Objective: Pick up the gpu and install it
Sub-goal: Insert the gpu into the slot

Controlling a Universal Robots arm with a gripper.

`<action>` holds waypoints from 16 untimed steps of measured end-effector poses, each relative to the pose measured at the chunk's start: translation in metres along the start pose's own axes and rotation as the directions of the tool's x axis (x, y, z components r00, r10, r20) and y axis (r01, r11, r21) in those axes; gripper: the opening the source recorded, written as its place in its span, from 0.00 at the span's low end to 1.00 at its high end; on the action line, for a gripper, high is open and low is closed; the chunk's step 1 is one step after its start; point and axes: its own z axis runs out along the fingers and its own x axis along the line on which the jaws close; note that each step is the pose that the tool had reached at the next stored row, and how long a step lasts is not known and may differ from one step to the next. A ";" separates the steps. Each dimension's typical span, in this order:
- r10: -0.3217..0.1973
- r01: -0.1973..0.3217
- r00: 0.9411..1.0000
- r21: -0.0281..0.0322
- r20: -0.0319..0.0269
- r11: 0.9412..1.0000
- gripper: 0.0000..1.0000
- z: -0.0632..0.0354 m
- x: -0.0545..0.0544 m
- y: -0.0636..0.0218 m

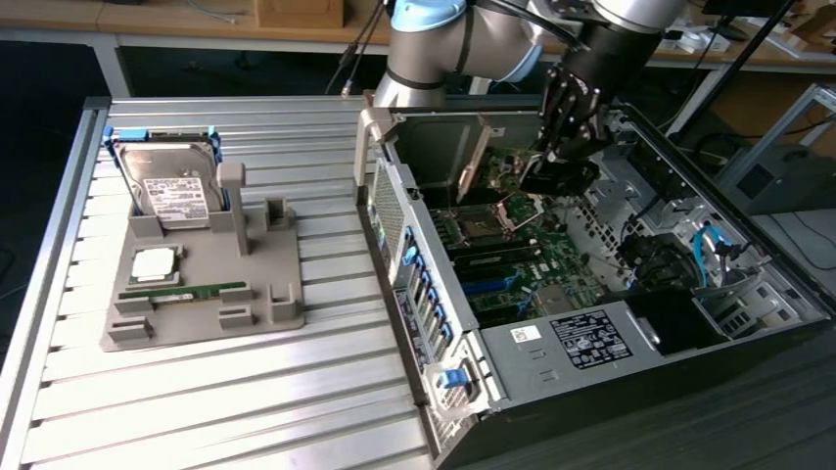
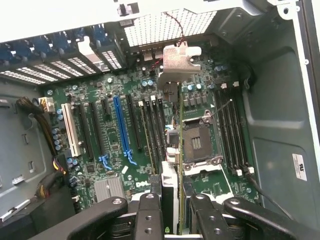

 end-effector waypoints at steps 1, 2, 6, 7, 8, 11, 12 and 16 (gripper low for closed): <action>-0.006 0.006 1.000 0.000 0.000 1.000 0.27 0.0000 0.000 -0.0001; -0.012 0.012 1.000 0.000 -0.001 1.000 0.27 0.0000 0.000 -0.0002; -0.036 0.036 0.999 -0.001 -0.001 0.999 0.27 0.0002 0.000 -0.0004; -0.043 0.043 0.999 -0.001 -0.002 0.999 0.27 0.0002 0.000 -0.0004; -0.048 0.048 0.999 -0.001 -0.002 0.999 0.27 0.0002 0.000 -0.0004; -0.070 0.070 0.998 -0.002 -0.003 0.998 0.27 0.0003 0.000 -0.0005; -0.076 0.076 0.997 -0.002 -0.003 0.997 0.27 0.0003 0.000 -0.0004; -0.108 0.108 0.994 -0.003 -0.004 0.994 0.27 0.0004 0.000 -0.0005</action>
